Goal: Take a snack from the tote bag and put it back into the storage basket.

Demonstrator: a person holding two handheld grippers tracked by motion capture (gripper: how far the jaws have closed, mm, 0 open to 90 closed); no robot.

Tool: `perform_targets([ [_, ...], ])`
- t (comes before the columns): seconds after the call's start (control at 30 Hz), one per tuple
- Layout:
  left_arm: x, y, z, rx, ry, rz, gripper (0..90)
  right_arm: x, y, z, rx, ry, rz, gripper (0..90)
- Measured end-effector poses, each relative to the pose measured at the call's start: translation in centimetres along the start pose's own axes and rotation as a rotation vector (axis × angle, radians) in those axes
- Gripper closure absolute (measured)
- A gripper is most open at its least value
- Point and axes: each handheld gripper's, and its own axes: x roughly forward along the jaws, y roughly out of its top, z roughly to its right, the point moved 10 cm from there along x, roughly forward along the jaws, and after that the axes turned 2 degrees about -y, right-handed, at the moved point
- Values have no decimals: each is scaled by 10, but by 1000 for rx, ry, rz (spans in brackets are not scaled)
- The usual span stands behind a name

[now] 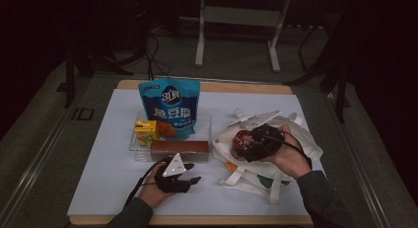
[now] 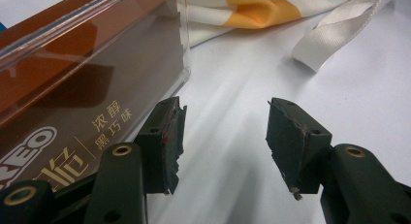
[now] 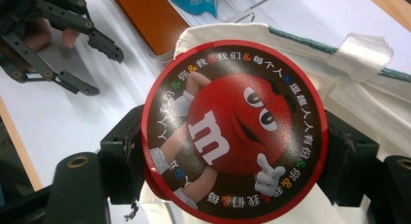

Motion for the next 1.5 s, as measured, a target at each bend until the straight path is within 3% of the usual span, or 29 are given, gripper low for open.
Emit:
perform_targets([
  [1.5,0,0,0,3,-1,-2,470,15,30,-33,-64,69,26,253],
])
